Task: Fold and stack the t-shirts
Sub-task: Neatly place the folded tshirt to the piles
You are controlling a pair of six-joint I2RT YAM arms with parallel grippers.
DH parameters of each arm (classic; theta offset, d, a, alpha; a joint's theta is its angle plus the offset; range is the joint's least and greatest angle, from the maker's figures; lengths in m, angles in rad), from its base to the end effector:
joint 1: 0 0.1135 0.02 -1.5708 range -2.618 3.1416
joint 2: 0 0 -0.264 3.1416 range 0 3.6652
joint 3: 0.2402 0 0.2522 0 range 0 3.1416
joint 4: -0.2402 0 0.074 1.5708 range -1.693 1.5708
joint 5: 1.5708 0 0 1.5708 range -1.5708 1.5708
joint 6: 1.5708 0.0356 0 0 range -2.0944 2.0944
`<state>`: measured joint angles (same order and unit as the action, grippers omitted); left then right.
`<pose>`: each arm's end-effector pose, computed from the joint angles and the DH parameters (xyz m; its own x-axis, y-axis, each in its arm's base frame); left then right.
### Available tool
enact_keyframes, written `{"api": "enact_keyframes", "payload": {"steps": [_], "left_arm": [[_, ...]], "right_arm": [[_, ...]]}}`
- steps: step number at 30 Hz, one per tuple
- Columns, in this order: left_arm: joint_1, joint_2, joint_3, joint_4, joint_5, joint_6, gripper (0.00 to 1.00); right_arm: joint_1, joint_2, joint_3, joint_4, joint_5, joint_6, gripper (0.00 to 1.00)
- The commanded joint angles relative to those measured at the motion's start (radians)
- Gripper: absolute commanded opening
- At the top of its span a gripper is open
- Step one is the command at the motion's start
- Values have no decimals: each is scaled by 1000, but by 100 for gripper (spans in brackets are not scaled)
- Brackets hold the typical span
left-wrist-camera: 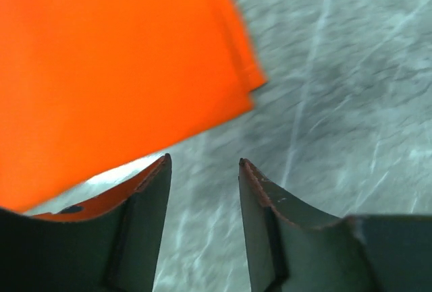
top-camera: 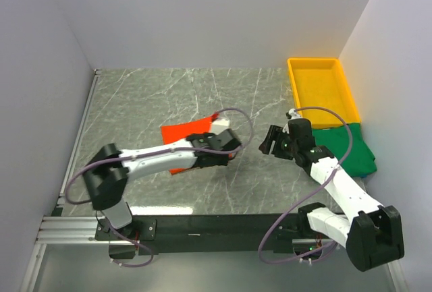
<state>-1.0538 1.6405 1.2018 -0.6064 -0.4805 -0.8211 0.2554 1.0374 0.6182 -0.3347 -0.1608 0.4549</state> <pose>0.1817 -0.2862 0.2358 -0.7716 0.0440 -0.6346 0.1343 0.9864 -0.0948 0.2051 0.0595 0.2212 -0.7541 0.2514 -0.6067 -0.0345 0.9074 0.4188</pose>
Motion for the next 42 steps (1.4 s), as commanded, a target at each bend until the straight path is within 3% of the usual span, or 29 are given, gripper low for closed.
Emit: {"api": "enact_keyframes", "payload": {"steps": [1, 4, 10, 19, 25, 28, 29, 31, 34, 38, 42], "left_arm": [[-38, 108, 128, -29, -93, 102, 50], [-57, 202, 215, -32, -102, 145, 50], [-72, 321, 268, -9, -121, 197, 59], [-72, 400, 272, 13, -161, 223, 55], [-72, 438, 266, 43, -164, 243, 45], [-71, 447, 260, 42, -167, 241, 27], [-72, 443, 257, 40, -165, 238, 14], [-72, 414, 230, 53, -159, 227, 1], [-72, 374, 173, 85, -152, 221, 1], [-72, 280, 102, 114, -148, 203, 1], [-72, 216, 45, 122, -156, 174, 1]], "right_arm": [[-13, -62, -38, -12, 61, 16, 73], [-22, -86, -67, 6, 73, 31, 73], [-34, -100, -94, 19, 86, 39, 72], [-44, -88, -121, 62, 23, 27, 71], [-45, -79, -133, 83, 3, 33, 70], [-45, -73, -137, 94, -2, 33, 70], [-45, -71, -137, 102, -26, 42, 70], [-45, -62, -147, 152, -69, 60, 70], [-47, -16, -155, 229, -143, 120, 72], [-47, 76, -166, 386, -255, 201, 88], [-44, 225, -141, 519, -324, 260, 90]]}}
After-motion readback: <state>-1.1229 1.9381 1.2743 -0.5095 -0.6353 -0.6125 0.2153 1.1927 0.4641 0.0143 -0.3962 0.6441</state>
